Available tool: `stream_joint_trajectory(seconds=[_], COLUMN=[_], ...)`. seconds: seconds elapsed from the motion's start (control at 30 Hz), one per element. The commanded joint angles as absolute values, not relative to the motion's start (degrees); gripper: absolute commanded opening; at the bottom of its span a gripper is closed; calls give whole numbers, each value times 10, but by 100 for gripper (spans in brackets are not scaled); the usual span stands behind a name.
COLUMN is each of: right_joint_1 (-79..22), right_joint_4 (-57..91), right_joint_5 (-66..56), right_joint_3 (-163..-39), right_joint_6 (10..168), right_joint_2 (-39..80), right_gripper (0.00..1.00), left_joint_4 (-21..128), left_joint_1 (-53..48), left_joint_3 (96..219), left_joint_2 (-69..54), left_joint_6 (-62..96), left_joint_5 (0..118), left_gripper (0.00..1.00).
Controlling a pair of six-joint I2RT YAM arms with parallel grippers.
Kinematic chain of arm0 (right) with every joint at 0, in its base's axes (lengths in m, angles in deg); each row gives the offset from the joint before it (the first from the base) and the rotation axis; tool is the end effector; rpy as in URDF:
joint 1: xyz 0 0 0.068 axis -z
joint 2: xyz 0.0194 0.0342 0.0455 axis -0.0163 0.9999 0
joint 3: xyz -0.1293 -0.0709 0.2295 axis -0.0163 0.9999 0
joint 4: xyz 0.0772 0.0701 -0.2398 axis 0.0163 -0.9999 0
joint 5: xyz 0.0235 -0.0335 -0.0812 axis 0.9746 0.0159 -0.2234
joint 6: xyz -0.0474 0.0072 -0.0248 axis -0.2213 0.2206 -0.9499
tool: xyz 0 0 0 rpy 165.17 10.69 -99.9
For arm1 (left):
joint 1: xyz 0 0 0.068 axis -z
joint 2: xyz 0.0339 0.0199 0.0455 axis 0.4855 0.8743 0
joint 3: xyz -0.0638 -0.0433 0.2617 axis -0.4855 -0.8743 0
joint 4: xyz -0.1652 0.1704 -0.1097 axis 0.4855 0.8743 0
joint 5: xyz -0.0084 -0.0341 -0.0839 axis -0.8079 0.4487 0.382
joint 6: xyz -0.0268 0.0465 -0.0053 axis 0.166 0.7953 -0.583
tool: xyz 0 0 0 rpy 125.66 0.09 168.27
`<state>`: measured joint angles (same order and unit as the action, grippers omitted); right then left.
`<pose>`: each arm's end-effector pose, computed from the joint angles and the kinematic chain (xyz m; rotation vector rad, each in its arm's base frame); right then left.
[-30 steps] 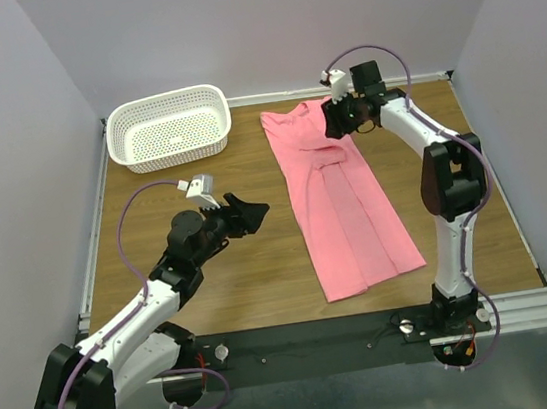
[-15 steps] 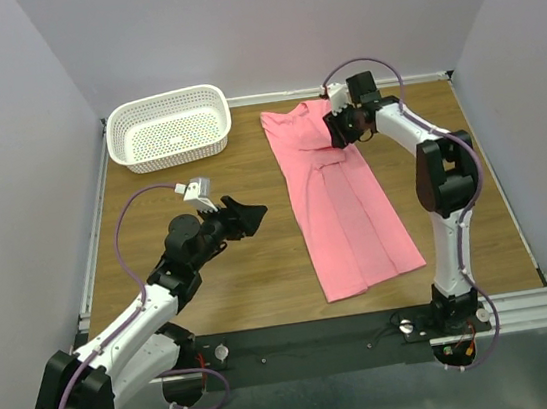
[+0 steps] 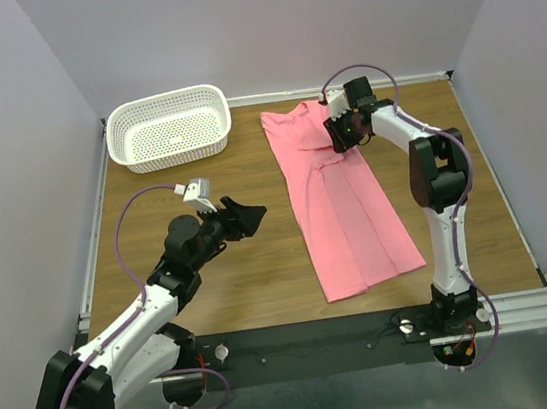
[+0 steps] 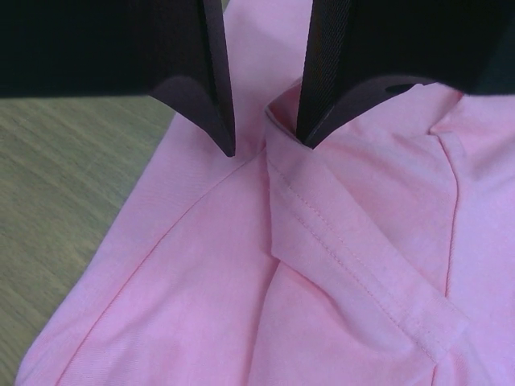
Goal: Fold and stack the t-shirts
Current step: Fold the tshirt
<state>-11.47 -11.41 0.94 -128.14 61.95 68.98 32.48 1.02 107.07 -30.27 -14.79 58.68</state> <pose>0.4821 0.1148 0.1727 -0.7938 2.3818 0.2523 0.1774 -0.1083 0.2344 -0.0962 1.8178 -1.0457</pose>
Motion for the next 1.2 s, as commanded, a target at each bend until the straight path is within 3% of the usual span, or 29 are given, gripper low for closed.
stream_joint_trajectory(seconds=[0.0, 0.3, 0.63, 0.73, 1.0, 1.17], right_joint_1=[-117, -117, -117, -117, -116, -88], right_joint_4=[-119, -119, -119, -119, -119, -124], right_joint_5=[-7, 0, -12, -17, 1, 76], right_joint_3=[-1302, -1273, -1218, -1205, -1202, -1236], right_joint_6=[615, 608, 609, 613, 626, 669], right_joint_2=[708, 689, 642, 634, 592, 584], right_gripper=[43, 12, 9, 16, 56, 58], left_joint_4=[311, 309, 307, 307, 308, 287], left_joint_1=[7, 6, 5, 5, 4, 0], left_joint_3=[1064, 1063, 1068, 1069, 1073, 1108], left_joint_2=[-312, -310, -307, -307, -305, -238], left_joint_6=[-147, -148, -147, -147, -143, -121], left_joint_5=[600, 604, 608, 609, 608, 608], left_gripper=[76, 76, 75, 76, 75, 77])
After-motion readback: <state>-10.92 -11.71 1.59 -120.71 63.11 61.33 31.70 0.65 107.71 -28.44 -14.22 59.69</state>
